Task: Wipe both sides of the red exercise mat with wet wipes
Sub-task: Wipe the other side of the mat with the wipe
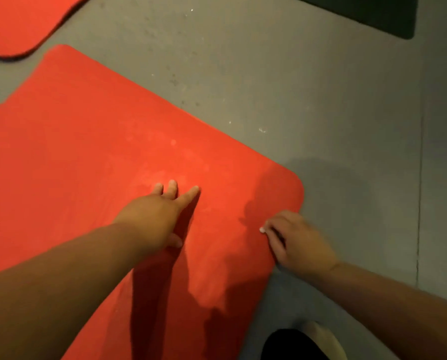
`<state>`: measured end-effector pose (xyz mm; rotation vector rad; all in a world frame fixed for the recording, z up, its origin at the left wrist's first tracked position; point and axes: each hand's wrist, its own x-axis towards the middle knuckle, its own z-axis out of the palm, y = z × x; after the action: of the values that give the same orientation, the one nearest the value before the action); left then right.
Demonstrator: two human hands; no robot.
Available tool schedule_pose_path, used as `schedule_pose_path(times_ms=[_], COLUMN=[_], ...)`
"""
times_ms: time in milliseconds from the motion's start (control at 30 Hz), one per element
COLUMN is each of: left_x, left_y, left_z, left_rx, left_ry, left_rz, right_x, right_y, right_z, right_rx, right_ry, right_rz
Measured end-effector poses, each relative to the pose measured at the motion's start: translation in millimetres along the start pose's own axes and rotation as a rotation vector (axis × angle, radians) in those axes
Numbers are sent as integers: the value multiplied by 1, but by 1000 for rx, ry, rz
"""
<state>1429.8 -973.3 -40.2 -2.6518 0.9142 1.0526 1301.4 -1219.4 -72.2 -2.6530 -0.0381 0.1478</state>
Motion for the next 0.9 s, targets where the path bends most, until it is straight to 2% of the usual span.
schedule_pose_path(times_ms=[67, 100, 167, 233, 267, 367, 433, 467, 533, 600, 667, 733, 867, 900], left_x=[3, 3, 1, 1, 1, 0, 0, -1, -2, -4, -4, -4, -6, -6], left_y=[1, 1, 2, 2, 3, 2, -1, -3, -7, -5, -5, -5, -10, -11], left_z=[2, 3, 4, 3, 2, 2, 5, 6, 7, 6, 5, 5, 6, 7], left_rx=[29, 32, 29, 18, 10, -27, -50, -56, -58, -61, -67, -74, -97, -101], left_ry=[-19, -18, -16, -13, -12, -1, 13, 25, 46, 37, 38, 36, 45, 45], left_rz=[-8, -12, -20, -27, -28, -27, -17, -12, -3, 1, -5, 1, 18, 19], right_x=[13, 35, 95, 136, 140, 92, 45, 39, 68, 110, 129, 114, 32, 34], right_y=[5, 5, 12, 16, 16, -12, -33, -33, -19, 1, 4, -15, -79, -77], right_z=[0, -2, -7, -16, -14, -2, 9, 10, 6, -7, -16, -6, 30, 29], right_rx=[-8, -22, -2, 36, 7, -43, 17, 41, 62, 90, 85, 24, 42, 40], right_ry=[4, 67, 182, 190, 182, 69, -66, -109, 34, 186, 220, 147, -249, -249], right_rz=[-58, -9, 199, 401, 419, 232, 20, -13, 102, 351, 452, 374, -116, -170])
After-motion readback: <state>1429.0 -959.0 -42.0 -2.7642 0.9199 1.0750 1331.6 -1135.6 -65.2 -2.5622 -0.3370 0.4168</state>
